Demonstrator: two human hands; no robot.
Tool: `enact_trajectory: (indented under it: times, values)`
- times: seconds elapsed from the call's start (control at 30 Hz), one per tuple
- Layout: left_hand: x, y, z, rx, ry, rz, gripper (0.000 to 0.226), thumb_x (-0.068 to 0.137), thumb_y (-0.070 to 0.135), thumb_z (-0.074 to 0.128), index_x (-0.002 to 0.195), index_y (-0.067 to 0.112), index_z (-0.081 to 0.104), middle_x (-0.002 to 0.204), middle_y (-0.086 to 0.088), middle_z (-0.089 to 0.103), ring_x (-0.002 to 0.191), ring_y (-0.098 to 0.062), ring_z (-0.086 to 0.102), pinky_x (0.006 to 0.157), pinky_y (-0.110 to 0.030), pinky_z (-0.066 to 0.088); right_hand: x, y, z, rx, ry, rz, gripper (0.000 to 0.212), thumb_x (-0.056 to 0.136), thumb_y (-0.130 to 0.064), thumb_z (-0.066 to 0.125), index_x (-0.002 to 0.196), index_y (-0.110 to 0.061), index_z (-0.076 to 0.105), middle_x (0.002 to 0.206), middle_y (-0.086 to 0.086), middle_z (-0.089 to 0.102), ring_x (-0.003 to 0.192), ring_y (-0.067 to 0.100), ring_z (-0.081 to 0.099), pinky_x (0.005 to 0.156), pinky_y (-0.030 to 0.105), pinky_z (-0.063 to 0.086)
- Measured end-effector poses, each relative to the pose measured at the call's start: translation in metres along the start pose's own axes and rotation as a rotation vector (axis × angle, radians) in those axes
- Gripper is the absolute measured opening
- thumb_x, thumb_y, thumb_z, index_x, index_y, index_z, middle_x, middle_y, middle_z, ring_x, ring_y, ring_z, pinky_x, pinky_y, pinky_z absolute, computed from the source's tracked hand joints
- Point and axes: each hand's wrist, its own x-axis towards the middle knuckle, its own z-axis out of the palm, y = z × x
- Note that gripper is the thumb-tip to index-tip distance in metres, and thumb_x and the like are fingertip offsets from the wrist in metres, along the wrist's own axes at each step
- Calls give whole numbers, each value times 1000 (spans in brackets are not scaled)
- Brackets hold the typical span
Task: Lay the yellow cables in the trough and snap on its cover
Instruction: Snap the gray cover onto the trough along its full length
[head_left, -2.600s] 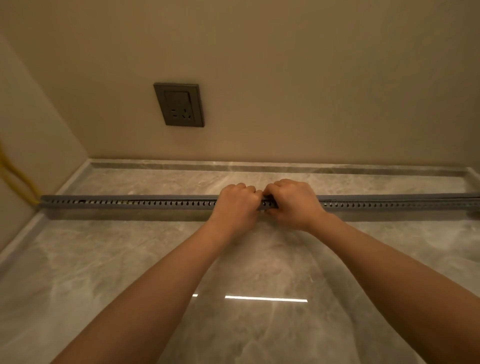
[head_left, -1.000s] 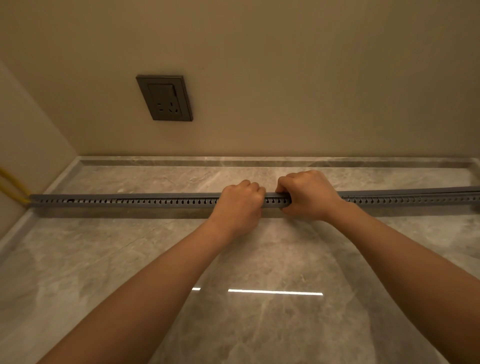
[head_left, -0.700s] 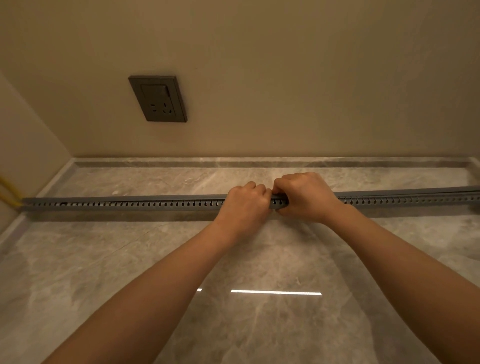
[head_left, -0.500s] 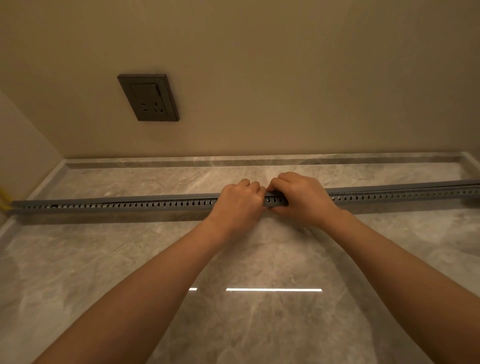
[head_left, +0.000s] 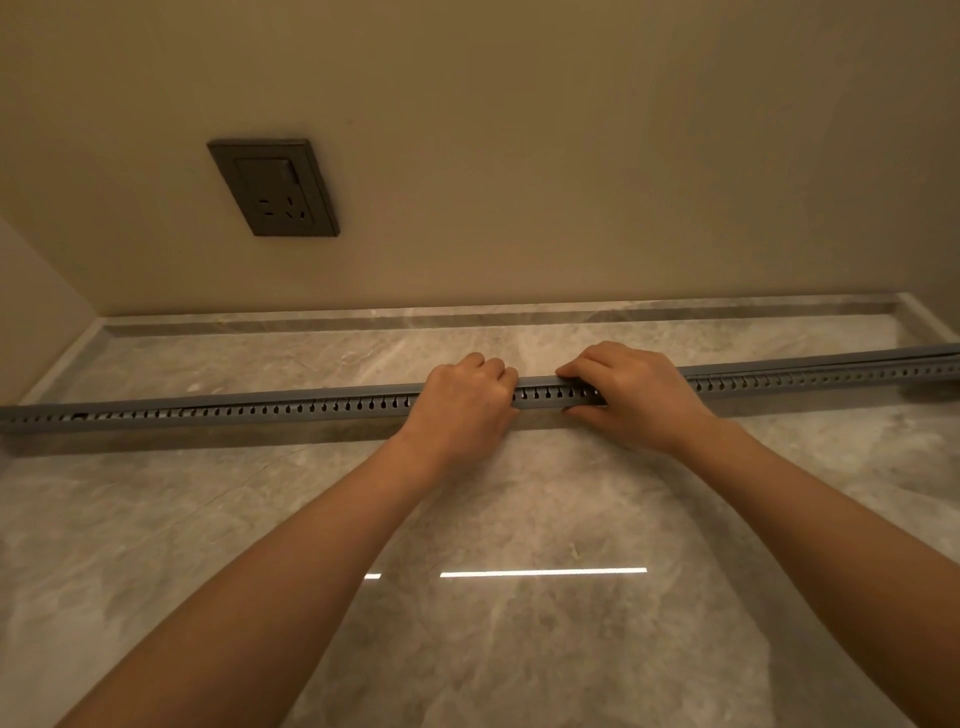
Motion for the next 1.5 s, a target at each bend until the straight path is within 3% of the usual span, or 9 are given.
enact_trajectory:
  times: [0.23,0.67,1.0,1.13,1.5]
  values:
    - [1,0,0,-7,-4,0,29,91,34,49,106,11,55,102,-5,62,94,-23,54,61,-30,30,5,-2,2,-4,-44,44,35,79,-27,68,108,-10,61,100,7,65,94,27,58,69,37,46]
    - [3,7,0,-48,22,-76,27,88,34,51,103,12,57,98,-3,62,93,-21,54,60,-29,30,8,-2,-3,17,-49,23,33,76,-25,71,103,-8,64,92,10,67,86,29,61,63,34,44]
    - [17,47,3,-107,18,-145,17,88,10,58,104,5,58,95,-9,64,87,-26,58,65,-33,44,2,1,2,92,24,20,27,81,-29,66,99,-9,67,86,8,68,82,27,61,61,36,47]
    - [17,46,6,-87,3,-141,20,92,13,50,111,8,54,102,-8,61,92,-24,56,71,-32,43,0,2,4,133,59,26,25,79,-30,68,97,-11,68,83,7,69,79,28,62,58,34,46]
    - [21,49,5,-53,-37,-184,24,90,25,54,109,11,52,103,-6,60,96,-23,53,72,-32,41,-19,31,-2,135,-23,77,34,78,-23,66,111,-15,60,102,4,65,97,24,56,71,34,45]
